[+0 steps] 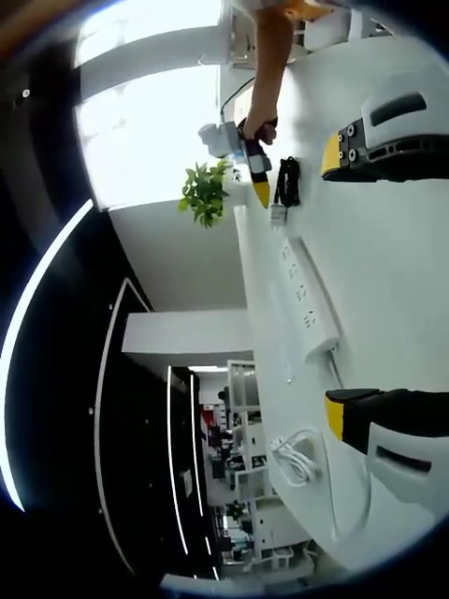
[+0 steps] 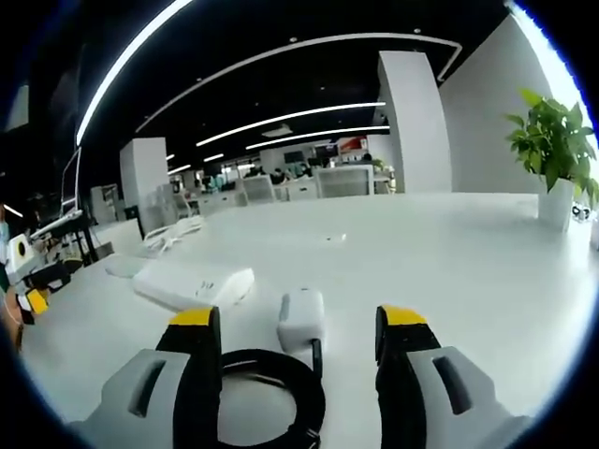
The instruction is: Straighten the power strip on the desk, plug the charger into it
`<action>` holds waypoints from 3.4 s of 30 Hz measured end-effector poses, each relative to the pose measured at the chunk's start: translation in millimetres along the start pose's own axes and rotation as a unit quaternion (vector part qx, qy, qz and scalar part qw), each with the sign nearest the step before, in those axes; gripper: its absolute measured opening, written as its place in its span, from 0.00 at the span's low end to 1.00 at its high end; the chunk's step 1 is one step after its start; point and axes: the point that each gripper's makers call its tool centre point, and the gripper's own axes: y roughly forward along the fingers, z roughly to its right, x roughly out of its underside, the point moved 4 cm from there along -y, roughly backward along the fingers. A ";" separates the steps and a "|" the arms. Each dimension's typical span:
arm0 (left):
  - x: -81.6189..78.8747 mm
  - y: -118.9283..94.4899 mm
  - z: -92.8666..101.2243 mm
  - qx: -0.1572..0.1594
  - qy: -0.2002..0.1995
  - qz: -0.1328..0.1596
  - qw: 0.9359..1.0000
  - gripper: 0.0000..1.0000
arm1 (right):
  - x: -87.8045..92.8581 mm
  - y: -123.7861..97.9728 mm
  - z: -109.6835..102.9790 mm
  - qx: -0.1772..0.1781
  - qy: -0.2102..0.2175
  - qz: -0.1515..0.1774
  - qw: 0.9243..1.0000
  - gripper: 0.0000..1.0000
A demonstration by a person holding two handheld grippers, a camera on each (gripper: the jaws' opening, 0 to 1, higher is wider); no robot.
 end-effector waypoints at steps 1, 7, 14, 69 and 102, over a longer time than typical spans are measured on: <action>0.1 -0.1 -0.3 0.000 0.000 0.000 1.000 0.93 | 0.0 0.8 0.1 0.002 -0.002 0.000 1.000 0.66; -0.4 -0.1 -0.8 -0.001 0.000 0.000 1.000 0.93 | -1.4 9.8 1.2 0.009 -0.014 -0.005 1.000 0.66; 0.8 -0.8 -1.5 -0.002 -0.001 -0.002 1.000 0.93 | 1.4 15.9 -0.3 0.011 -0.010 -0.009 1.000 0.66; 4.5 7.2 8.2 0.005 0.003 -0.001 1.000 0.93 | 18.7 31.9 4.6 0.029 -0.019 -0.042 0.999 0.43; 8.0 7.4 5.9 0.006 -0.003 -0.003 1.000 0.92 | 19.6 41.7 2.4 0.040 -0.047 -0.052 0.997 0.26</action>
